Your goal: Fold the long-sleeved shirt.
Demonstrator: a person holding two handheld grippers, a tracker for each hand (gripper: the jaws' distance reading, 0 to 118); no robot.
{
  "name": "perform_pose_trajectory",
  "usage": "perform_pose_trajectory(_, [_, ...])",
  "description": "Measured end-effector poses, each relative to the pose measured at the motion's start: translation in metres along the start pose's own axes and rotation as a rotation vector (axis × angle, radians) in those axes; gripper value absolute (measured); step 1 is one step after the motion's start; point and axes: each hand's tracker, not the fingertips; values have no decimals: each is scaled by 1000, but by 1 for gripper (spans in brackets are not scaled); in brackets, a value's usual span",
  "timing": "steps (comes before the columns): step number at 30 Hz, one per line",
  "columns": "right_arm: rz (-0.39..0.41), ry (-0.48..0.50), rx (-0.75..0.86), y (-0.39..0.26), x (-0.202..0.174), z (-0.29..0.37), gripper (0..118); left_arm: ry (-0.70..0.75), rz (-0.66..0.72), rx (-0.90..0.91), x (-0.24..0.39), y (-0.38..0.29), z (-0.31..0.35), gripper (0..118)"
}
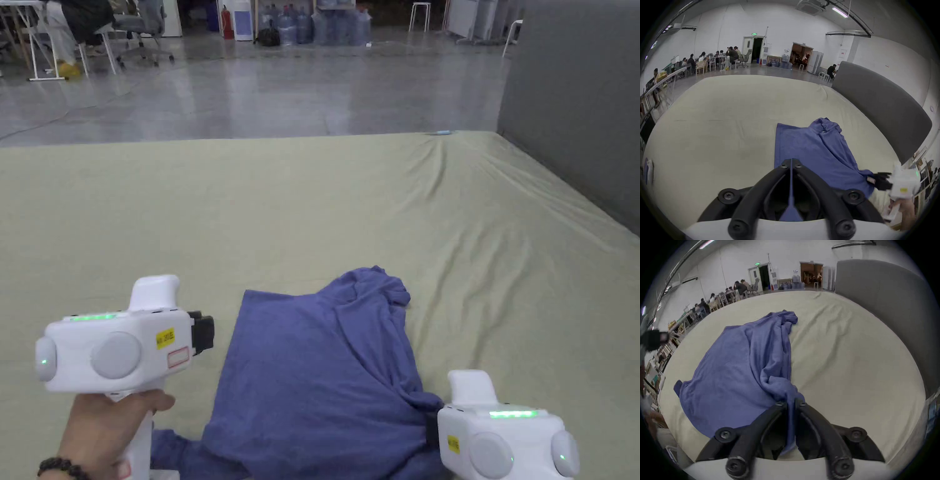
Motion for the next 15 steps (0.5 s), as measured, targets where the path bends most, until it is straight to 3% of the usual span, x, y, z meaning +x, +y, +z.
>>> perform_pose_trajectory(1, [-6,1,8,-1,1,2,5,6,-7,3,3,9,-18,22])
perform_pose_trajectory(3, [-24,17,0,0,4,5,5,18,-29,-57,9,30,-64,105])
perform_pose_trajectory(4, [-30,20,-1,0,6,6,5,14,-36,-81,11,37,-85,117])
perform_pose_trajectory(9, [-82,47,-8,-3,12,9,5,118,-137,-178,26,56,-183,117])
perform_pose_trajectory(12, [-85,47,-13,-3,12,7,5,93,-101,-231,25,49,-224,116])
perform_pose_trajectory(14, [-93,52,-17,-3,14,6,5,82,-61,-310,24,40,-241,101])
perform_pose_trajectory(15, [-96,53,-18,-2,15,5,5,93,-44,-390,24,34,-247,79])
